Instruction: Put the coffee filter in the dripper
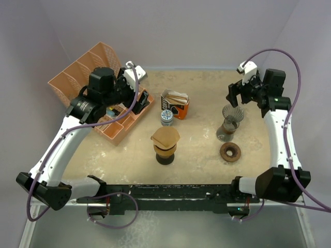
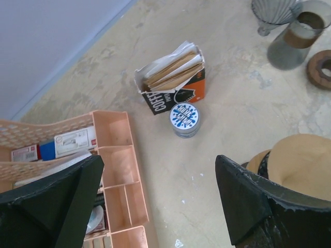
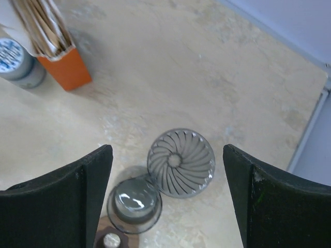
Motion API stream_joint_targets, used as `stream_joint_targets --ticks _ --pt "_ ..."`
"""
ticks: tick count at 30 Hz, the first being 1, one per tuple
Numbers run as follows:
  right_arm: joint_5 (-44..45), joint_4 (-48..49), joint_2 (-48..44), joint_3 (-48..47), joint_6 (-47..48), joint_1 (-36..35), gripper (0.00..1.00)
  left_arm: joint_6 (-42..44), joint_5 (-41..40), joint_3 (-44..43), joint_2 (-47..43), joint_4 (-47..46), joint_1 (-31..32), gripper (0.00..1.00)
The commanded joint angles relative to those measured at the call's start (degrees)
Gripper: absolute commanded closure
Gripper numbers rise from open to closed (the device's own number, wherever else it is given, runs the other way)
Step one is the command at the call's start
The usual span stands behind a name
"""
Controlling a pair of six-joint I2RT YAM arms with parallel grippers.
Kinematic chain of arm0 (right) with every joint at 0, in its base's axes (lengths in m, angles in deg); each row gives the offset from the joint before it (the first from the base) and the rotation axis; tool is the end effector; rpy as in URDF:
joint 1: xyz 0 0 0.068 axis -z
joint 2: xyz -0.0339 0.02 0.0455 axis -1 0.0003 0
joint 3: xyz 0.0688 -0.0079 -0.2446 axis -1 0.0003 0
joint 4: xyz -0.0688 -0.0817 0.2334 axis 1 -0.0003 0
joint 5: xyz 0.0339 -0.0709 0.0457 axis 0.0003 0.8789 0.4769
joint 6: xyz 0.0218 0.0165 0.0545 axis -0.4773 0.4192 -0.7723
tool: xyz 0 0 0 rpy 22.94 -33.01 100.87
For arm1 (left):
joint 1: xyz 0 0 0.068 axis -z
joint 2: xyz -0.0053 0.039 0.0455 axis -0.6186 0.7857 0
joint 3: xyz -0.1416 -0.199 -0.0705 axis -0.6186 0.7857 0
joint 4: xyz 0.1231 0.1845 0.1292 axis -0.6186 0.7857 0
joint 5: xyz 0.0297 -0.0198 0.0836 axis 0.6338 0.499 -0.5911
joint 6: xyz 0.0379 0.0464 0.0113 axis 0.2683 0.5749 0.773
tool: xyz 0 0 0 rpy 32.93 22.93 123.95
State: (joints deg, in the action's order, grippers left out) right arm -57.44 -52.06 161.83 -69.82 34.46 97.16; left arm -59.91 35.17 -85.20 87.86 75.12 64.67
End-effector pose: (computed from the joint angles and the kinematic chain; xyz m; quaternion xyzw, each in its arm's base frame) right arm 0.2905 -0.0144 0.3727 -0.2520 0.7909 0.0644 0.5539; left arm 0.2303 -0.1308 0.4166 0.3654 0.7479 -0.1951 0.5187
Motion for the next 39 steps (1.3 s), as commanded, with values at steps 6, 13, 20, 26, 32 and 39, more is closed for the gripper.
stream_joint_targets --ticks 6,13,20,26,32,39 --pt "5.03 -5.00 2.41 3.56 10.20 1.87 0.15 -3.31 -10.47 4.61 -2.42 -7.25 -1.57 0.00" --pt "8.10 -7.41 2.37 8.44 14.11 1.95 0.29 -3.52 -12.71 4.87 -1.31 -8.16 -1.61 0.00" --pt "10.23 -7.85 0.94 13.07 15.93 2.21 0.42 -3.47 -13.10 5.20 -1.30 -8.72 -1.59 0.00" --pt "9.16 -7.48 3.03 13.11 15.89 2.21 0.50 -3.24 -12.64 5.91 -1.61 -9.59 -1.64 0.00" --pt "7.18 -8.39 4.94 12.66 16.61 2.22 0.58 -3.05 -11.77 6.17 -1.34 -9.65 -1.58 0.00" --pt "7.22 -9.20 6.46 11.67 17.60 2.22 0.66 -2.60 -10.80 6.03 -1.40 -9.55 -1.57 0.00"
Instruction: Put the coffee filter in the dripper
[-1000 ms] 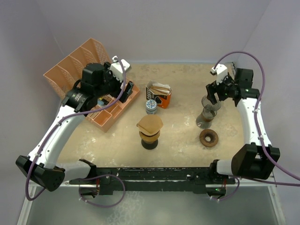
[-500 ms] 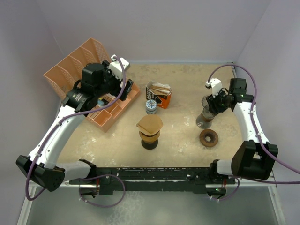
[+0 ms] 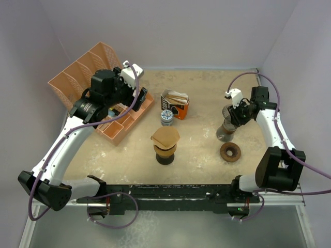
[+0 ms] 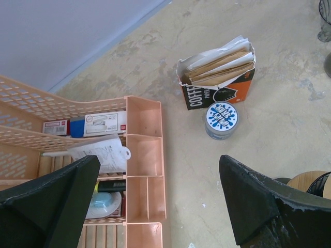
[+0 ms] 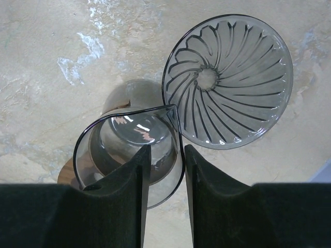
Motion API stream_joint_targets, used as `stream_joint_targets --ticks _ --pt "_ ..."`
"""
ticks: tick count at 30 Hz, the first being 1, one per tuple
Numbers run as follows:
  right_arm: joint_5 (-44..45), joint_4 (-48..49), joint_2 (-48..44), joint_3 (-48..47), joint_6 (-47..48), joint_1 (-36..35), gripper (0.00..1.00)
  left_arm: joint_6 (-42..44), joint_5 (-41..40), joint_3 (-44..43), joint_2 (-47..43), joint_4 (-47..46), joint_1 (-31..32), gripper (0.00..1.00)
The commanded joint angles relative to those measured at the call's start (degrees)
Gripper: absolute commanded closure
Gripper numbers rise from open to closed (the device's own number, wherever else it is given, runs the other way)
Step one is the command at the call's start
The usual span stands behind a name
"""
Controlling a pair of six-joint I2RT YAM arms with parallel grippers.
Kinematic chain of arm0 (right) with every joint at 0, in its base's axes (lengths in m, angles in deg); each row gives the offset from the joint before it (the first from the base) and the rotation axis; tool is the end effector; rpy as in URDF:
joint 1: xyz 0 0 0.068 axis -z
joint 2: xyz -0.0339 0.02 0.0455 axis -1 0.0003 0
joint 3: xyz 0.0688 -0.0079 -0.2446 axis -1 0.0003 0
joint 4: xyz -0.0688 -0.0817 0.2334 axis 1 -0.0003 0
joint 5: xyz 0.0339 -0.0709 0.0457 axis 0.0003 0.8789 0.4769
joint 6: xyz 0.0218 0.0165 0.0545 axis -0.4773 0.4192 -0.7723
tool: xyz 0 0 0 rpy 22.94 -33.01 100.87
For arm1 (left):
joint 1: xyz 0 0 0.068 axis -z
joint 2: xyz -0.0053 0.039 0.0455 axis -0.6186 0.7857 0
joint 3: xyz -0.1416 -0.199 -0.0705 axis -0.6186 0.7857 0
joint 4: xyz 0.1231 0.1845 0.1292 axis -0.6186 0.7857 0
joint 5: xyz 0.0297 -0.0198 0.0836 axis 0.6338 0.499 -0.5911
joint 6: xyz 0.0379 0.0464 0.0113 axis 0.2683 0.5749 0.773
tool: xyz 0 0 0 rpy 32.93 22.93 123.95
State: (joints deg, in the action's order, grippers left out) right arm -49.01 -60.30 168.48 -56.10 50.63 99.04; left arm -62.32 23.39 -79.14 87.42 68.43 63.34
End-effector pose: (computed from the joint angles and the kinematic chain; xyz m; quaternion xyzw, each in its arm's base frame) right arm 0.2929 -0.0306 0.2468 -0.3044 0.8872 0.0276 0.3455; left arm 0.2477 -0.1221 0.3954 0.2897 0.7808 -0.1164 0.5412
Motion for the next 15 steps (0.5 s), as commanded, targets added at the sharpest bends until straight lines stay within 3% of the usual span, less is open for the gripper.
stream_joint_targets --ticks 1,9,15 --pt "-1.33 -1.11 -0.16 -2.19 1.50 0.34 0.68 -0.08 1.11 -0.04 -1.16 -2.81 -0.25 0.00" --pt "-4.75 -2.67 0.26 -3.18 1.65 -0.34 0.88 0.24 2.24 0.05 -1.33 -2.80 -0.18 0.00" --pt "-4.48 -1.13 0.35 -4.12 -2.60 -7.23 0.94 0.48 2.36 0.08 -1.53 -2.64 -0.24 0.00"
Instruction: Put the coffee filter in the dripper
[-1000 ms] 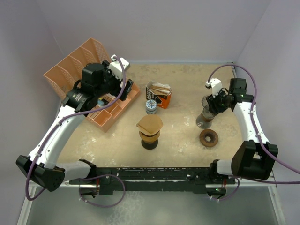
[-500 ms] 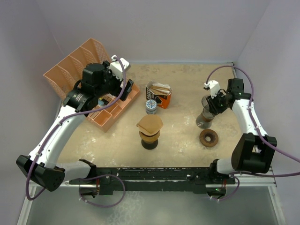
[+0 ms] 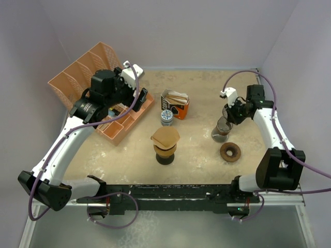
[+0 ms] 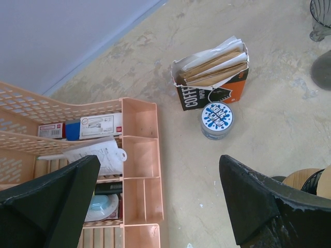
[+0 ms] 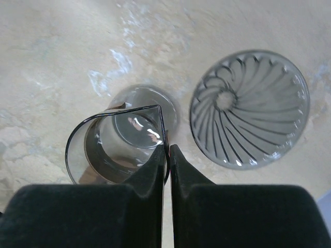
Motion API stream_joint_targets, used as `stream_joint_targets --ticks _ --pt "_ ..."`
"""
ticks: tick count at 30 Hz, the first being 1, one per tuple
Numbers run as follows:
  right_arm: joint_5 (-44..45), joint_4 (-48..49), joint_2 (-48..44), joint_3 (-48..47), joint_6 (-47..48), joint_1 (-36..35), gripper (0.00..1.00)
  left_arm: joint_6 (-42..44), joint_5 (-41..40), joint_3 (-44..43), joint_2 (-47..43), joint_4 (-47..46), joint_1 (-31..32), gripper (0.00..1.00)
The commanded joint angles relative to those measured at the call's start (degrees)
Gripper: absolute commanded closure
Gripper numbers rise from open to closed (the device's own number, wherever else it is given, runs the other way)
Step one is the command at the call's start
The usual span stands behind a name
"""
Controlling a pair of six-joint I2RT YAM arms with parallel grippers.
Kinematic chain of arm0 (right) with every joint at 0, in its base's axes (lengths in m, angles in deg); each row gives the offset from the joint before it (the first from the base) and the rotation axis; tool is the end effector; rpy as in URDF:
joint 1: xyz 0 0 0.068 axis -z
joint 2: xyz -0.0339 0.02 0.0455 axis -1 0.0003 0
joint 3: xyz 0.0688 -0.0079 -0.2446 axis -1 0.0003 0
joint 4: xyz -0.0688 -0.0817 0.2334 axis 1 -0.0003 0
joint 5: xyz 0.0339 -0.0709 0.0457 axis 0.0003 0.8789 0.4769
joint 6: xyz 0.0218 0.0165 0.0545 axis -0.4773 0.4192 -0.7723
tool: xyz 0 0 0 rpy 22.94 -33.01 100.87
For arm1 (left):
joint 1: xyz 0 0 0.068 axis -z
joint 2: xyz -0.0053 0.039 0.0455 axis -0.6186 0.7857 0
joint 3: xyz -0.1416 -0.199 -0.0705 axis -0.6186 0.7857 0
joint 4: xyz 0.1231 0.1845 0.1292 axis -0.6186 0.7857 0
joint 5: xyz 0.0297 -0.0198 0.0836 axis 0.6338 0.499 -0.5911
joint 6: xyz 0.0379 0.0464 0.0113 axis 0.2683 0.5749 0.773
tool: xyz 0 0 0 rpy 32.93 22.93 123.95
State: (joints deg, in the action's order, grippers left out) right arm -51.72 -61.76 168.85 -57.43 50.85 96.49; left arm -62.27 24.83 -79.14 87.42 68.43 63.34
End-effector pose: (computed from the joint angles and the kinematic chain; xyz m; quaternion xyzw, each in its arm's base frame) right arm 0.2947 -0.0156 0.2513 -0.3309 0.8750 0.0573 0.3488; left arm 0.2470 -0.1230 0.3955 0.2964 0.7778 -0.1264 0.5396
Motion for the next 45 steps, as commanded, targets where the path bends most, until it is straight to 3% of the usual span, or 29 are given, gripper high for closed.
stream_joint_targets --ticks 1,7,14,19,22,26,33,36,45 --pt "-1.62 0.76 -0.02 -2.96 -3.73 -6.10 0.95 0.54 0.91 0.20 -1.66 -2.59 -0.18 0.00" --pt "-2.54 2.38 1.17 -5.12 -7.07 -11.52 0.97 0.70 1.42 0.32 -1.81 -2.65 -0.21 0.00" --pt "-2.93 3.13 2.39 -4.64 -7.30 -13.17 0.95 0.69 1.71 0.12 -1.91 -2.46 -0.25 0.00" --pt "-2.04 2.69 2.13 -3.95 -6.49 -13.18 0.83 0.69 1.98 0.12 -1.75 -2.35 -0.25 0.00" --pt "-3.14 1.26 0.98 -4.08 -6.57 -13.06 0.65 0.90 1.96 0.18 -1.80 -2.28 -0.21 0.00" --pt "-0.97 1.19 -2.73 -4.84 -7.33 -11.89 0.48 0.76 2.01 0.20 -1.93 -2.22 -0.23 0.00" --pt "-0.58 -4.05 -6.89 -3.83 -0.37 -2.87 0.40 1.66 1.29 1.07 -3.36 -2.13 -0.24 0.00" --pt "1.46 -5.22 -9.58 0.15 2.58 -1.03 0.28 1.68 1.33 0.99 -3.62 -1.97 -0.23 0.00" --pt "9.69 -6.50 -16.16 11.83 10.94 -1.01 0.27 1.69 1.74 2.30 -4.83 -2.83 -0.23 0.00"
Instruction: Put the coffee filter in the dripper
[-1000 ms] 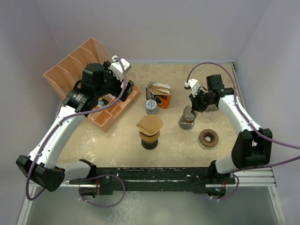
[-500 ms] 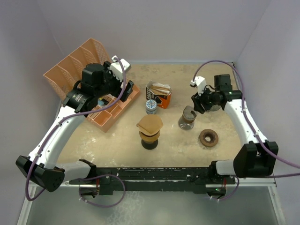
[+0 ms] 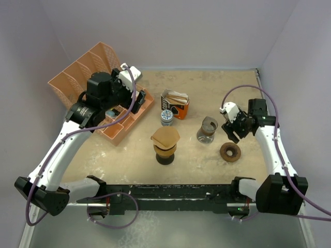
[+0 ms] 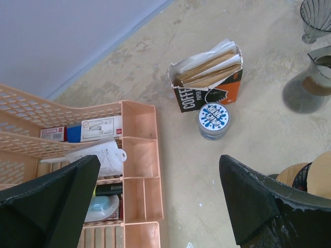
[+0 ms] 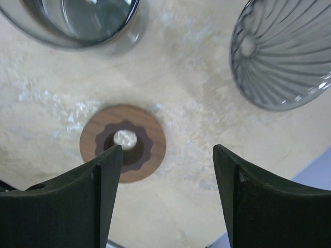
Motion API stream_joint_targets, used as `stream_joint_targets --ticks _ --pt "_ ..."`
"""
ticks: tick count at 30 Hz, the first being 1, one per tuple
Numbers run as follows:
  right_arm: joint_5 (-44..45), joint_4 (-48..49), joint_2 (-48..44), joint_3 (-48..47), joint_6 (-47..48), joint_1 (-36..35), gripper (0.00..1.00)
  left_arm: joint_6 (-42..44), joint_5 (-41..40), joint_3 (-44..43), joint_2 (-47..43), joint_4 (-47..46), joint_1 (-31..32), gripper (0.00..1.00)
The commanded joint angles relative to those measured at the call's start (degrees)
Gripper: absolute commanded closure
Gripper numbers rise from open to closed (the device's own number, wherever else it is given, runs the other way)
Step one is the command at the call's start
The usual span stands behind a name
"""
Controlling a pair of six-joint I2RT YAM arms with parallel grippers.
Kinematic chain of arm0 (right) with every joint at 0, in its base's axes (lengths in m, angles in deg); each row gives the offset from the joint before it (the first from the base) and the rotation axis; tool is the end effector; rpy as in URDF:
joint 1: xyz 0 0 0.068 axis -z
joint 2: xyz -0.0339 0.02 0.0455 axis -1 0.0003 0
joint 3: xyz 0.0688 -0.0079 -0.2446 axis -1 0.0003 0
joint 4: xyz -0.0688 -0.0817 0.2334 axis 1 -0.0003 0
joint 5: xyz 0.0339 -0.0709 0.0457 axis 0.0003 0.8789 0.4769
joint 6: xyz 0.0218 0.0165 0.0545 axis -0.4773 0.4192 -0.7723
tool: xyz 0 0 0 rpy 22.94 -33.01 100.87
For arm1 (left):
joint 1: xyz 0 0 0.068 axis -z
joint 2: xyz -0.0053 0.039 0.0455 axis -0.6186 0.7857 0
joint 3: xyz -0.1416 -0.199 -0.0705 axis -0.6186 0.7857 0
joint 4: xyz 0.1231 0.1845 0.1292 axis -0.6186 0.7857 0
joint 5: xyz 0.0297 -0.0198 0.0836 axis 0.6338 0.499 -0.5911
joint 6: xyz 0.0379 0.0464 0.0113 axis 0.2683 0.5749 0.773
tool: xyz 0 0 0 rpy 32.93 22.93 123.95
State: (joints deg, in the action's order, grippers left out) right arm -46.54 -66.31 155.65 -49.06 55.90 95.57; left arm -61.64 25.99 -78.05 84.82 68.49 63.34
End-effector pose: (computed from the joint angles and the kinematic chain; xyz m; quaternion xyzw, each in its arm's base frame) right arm 0.2418 -0.0096 0.2559 -0.3661 0.8676 0.0044 0.3366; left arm 0.2358 -0.1187 0.4004 0.3044 0.7669 -0.1324 0.5493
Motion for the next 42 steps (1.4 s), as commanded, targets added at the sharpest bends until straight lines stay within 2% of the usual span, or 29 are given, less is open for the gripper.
stream_joint_targets --ticks 1,4,20,26,31,42 --pt "5.03 -1.59 -3.46 4.57 6.49 -0.05 0.26 1.13 0.61 1.44 -2.48 -2.97 -0.25 0.00" --pt "5.15 -0.22 -4.95 6.42 7.61 -0.04 0.30 1.23 0.61 1.58 -2.93 -2.78 -0.26 0.00" --pt "4.42 4.40 0.50 11.89 19.60 -0.05 0.27 1.98 0.46 1.84 -3.50 -2.86 -0.29 0.00" --pt "6.22 7.97 3.93 13.65 20.46 -0.05 0.26 2.47 0.24 1.92 -3.09 -2.99 -0.26 0.00" --pt "3.76 8.94 5.51 14.42 21.09 -0.05 0.26 2.58 0.28 2.08 -2.81 -3.11 -0.26 0.00" --pt "4.78 10.16 10.66 12.67 22.13 -0.02 0.31 2.94 -0.01 2.09 -2.56 -3.19 -0.24 0.00"
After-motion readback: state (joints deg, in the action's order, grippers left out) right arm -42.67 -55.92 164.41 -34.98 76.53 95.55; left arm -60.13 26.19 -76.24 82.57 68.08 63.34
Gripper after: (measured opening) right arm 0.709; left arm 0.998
